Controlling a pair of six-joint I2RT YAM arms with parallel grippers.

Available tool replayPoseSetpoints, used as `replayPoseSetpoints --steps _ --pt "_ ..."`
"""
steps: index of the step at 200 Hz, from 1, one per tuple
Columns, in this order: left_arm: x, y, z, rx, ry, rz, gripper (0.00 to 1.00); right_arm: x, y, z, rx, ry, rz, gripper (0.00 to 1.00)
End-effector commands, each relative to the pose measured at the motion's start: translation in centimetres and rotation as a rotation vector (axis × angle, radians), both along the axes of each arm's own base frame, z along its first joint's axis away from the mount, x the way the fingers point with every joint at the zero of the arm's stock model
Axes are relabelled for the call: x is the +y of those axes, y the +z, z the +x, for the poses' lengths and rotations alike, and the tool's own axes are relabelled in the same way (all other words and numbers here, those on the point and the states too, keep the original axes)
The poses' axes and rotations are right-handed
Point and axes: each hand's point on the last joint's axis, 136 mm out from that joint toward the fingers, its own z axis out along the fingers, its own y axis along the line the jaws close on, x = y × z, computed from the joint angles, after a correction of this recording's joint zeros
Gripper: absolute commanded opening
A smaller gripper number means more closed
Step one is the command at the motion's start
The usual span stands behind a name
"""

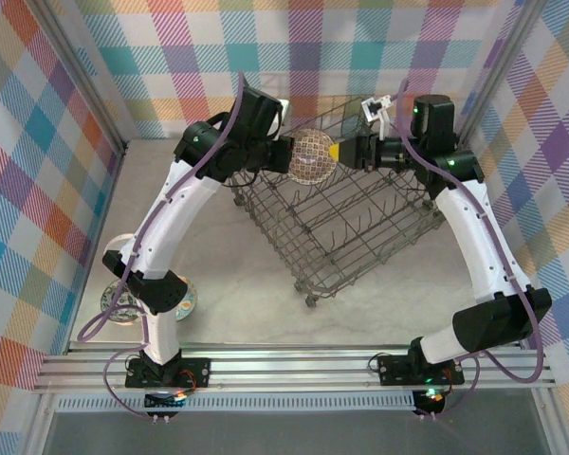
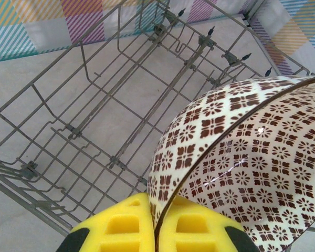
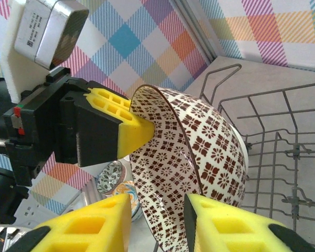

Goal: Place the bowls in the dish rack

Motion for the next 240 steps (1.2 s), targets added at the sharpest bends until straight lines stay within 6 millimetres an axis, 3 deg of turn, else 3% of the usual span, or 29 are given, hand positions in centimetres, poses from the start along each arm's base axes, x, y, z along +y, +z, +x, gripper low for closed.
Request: replayPoseSetpoints --steps 1,46,91,130,200,240 --pt "-1.3 3.2 -0.8 -0.07 -0.046 -0.088 0.0 -0.1 -0.8 -0.1 -0.016 -0.03 -0.046 0.31" --pt "-0.9 3.2 -1.2 -0.07 -0.039 -0.071 0.0 -1.1 0.7 -0.4 -0.109 -0.112 -0.037 0.37" --pt "-0.6 3.5 -1.5 -0.077 -0.032 -0.063 0.0 -1.3 1.0 -0.6 -0.124 -0.124 -0.026 0.47" --pt "-0.8 4.0 -1.8 -0.09 -0.038 -0.073 0.0 -1.7 -0.6 0.4 -0.066 -0.167 -0.068 0.48" --pt "-1.4 3.3 -1.0 -0.094 -0.039 -0.059 0.0 -1.3 -1.6 0.7 -0.038 -0.156 -0.082 0.3" --pt "-1.6 3.2 -0.7 -0.093 -0.04 -0.063 0.0 -1.4 -2.8 0.9 -0.012 -0.176 -0.14 0.26"
